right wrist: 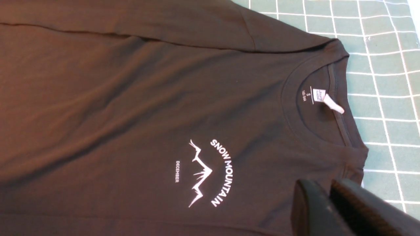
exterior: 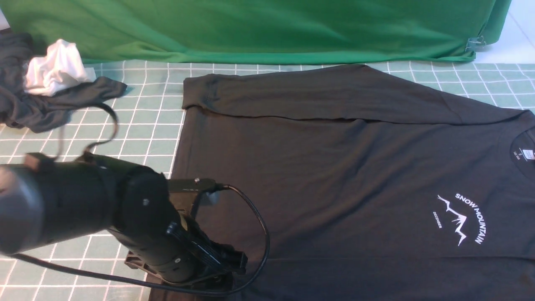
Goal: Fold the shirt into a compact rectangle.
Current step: 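Grasp the left edge of the dark T-shirt lying flat on the table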
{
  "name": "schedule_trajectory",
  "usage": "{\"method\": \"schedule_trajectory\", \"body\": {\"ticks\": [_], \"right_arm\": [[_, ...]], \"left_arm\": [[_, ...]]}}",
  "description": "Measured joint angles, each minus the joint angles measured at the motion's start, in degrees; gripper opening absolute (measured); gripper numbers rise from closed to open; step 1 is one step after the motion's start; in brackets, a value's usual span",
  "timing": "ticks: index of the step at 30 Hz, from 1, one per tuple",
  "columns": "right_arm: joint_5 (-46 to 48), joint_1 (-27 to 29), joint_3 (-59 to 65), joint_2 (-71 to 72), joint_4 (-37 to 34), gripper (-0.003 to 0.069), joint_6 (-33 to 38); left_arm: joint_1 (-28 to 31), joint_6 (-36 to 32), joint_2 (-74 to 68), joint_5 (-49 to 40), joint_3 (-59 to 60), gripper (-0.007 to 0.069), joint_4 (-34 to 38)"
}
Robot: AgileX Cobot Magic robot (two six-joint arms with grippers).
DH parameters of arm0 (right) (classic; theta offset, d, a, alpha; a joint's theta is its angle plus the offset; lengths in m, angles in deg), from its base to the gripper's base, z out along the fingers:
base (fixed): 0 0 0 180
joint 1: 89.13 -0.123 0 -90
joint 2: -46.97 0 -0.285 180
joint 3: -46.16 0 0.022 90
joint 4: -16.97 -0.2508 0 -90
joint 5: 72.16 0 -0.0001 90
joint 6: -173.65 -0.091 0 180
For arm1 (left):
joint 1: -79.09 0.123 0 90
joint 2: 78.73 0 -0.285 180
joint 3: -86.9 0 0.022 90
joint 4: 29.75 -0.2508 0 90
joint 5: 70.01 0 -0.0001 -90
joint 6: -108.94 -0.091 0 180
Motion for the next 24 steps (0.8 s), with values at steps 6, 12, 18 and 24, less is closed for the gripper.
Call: {"method": "schedule_trajectory", "body": {"ticks": [6,12,18,24], "right_arm": [[-1.7,0.0,0.4,0.0,0.0,0.0109,0.0],[-2.1,0.0,1.1,0.0,0.1,0.0118,0.0],[-2.2,0.0,1.1,0.0,0.1,0.0130,0.0],[-2.3,0.0,1.1,0.0,0.1,0.0145,0.0]], "left_arm": [[0.0,-0.8,-1.5,0.4,-0.6,0.0471,0.7],[0.0,-1.2,-1.8,0.6,-0.6,0.0347,1.0],[0.0,-1.3,-2.0,1.0,-0.6,0.0150,1.0],[0.0,-1.3,-2.2,1.4,-0.6,0.0033,0.4]]}}
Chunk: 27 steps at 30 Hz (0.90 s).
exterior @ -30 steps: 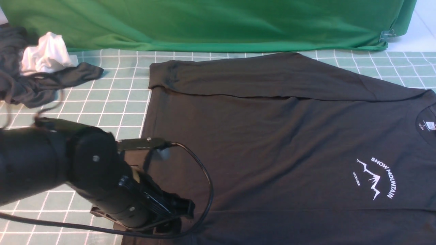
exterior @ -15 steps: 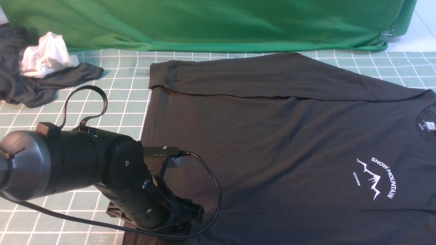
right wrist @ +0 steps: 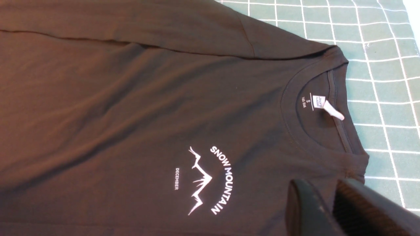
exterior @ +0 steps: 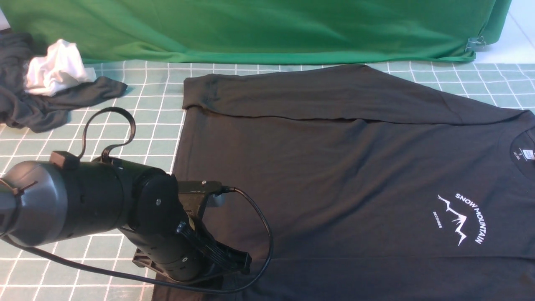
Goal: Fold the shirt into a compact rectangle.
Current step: 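Grasp the left edge of the dark T-shirt lying flat on the table, then fold the left side of the black T-shirt inward over its body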
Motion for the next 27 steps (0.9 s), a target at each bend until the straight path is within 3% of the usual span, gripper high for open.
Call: {"method": "schedule_trajectory", "body": {"ticks": [27], "right_arm": [[-0.2,0.0,0.0,0.0,0.0,0.0204,0.0]], "left_arm": [[-0.2,0.0,4.2,-0.9,-2.2,0.0020,-2.9]]}}
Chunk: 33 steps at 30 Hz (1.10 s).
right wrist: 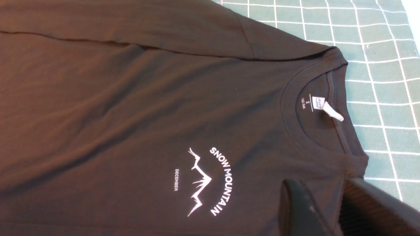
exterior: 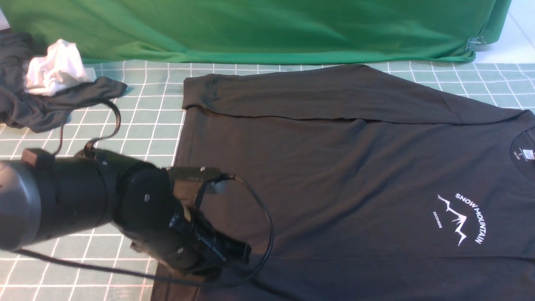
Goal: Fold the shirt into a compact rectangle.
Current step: 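Fold the left side of the black T-shirt inward over its body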
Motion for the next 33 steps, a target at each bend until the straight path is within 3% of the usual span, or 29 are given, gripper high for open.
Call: {"method": "schedule_trajectory", "body": {"ticks": [6,10,16,27,33], "right_arm": [[0.0,0.0,0.0,0.0,0.0,0.0214,0.0],[0.0,0.0,0.0,0.0,0.0,0.0218,0.0],[0.0,0.0,0.0,0.0,0.0,0.0226,0.0],[0.0,0.0,0.0,0.0,0.0,0.0237,0.0],[0.0,0.0,0.0,0.0,0.0,0.0237,0.0]], "left_arm": [[1.7,0.0,0.0,-5.4,-9.3,0.0017,-2.6],[6.5,-0.9,0.0,-7.9,-17.3,0.0017,-4.8],[14.3,-5.4,-4.1,-8.8,-25.8,0.0017,-2.3],[17.5,-5.6,-15.6,-0.6,-29.1,0.0017,-2.4],[20.0,0.8,-18.8,4.6,-29.2,0.0086,-4.4]]}}
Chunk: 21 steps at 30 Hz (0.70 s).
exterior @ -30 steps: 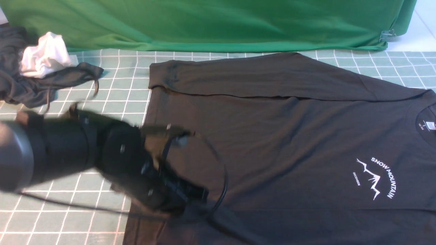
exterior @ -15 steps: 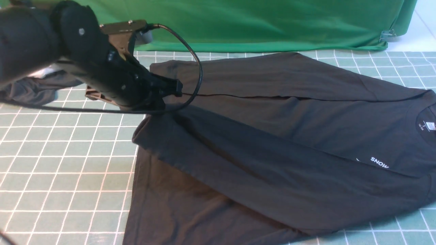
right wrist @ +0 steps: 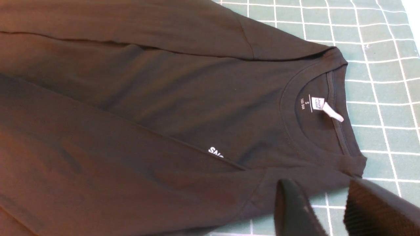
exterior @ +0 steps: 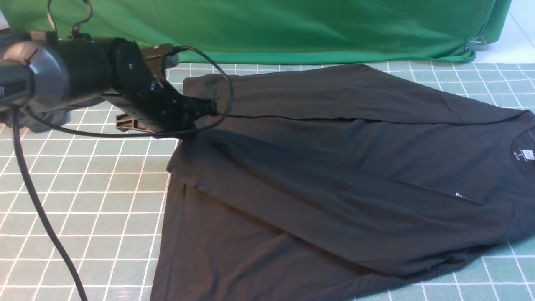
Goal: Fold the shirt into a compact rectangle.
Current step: 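Fold the left side of the black T-shirt inward over its body, then grab the top left corner of the dark shirt with the left gripper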
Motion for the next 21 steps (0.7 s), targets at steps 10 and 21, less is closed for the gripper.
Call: {"method": "schedule_trajectory", "body": {"ticks": [10,21], "right_arm": [[0.0,0.0,0.0,0.0,0.0,0.0237,0.0],[0.0,0.0,0.0,0.0,0.0,0.0237,0.0]], "left_arm": [[3.5,0.9,-0.3,-0.4,-9.7,0.0427,5.9],[5.0,0.6,-13.5,-4.9,-20.8,0.0449,19.9]]}}
